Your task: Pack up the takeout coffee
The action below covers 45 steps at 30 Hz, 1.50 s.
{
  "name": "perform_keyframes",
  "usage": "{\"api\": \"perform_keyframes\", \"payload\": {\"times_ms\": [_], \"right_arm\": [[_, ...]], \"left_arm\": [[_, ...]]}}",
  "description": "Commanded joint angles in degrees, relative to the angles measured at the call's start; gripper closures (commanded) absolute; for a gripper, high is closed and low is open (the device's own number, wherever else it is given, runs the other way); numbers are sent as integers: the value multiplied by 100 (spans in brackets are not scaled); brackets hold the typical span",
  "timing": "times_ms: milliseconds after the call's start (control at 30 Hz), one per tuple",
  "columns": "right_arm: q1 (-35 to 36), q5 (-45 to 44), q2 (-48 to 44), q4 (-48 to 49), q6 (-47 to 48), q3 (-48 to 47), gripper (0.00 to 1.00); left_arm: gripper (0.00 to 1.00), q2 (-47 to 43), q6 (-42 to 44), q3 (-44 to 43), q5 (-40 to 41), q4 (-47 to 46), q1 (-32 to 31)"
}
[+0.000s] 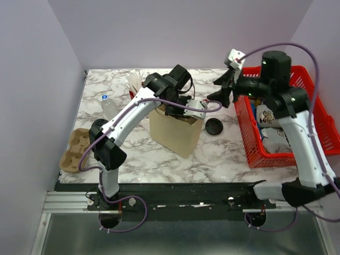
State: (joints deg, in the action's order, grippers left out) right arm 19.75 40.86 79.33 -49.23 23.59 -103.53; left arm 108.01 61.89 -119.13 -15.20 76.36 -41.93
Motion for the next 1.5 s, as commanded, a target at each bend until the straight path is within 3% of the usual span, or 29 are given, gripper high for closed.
{"api": "perform_keyframes", "payload": {"times_ms": [0,133,267,467,567,600,700,867,967,1000,1100,1233,1467], "right_arm": [[-32,315,-1250,1037,471,578,31],[204,739,-1447,908,646,597,39],[433,64,-1482,854,376,860,37],[564,238,-1991,1503,268,1133,39],[1029,-68,-2132,1531,469,1028,39],[1048,-539,-2063,1626,349,975,37],[1005,-1989,-1790,2031,-399,379,29],[952,-2100,-1246,2103,-250,-614,27],[961,-1286,-1008,1673,-58,-1310,33],[969,-499,-1025,1550,39,-1267,35],[1249,114,-1288,1180,241,-751,44],[2164,-437,-1920,1029,1295,838,45],[2332,-272,-2115,898,2070,1790,49]], "left_arm": [[100,71,95,-251,-475,898,89],[100,89,34,-198,-492,899,89],[100,54,34,-163,-519,907,89],[100,-122,-98,205,-414,776,115],[100,-131,-186,285,-361,784,141],[100,-139,-195,294,-352,819,168],[100,-166,-239,303,-413,811,177],[100,-219,-335,303,-387,767,203],[100,-210,-466,181,-448,793,299],[100,-175,-572,119,-518,854,317],[100,-17,-739,-110,-484,916,344],[100,168,-792,-251,-439,1004,414],[100,282,-950,-295,-484,1022,458]]}}
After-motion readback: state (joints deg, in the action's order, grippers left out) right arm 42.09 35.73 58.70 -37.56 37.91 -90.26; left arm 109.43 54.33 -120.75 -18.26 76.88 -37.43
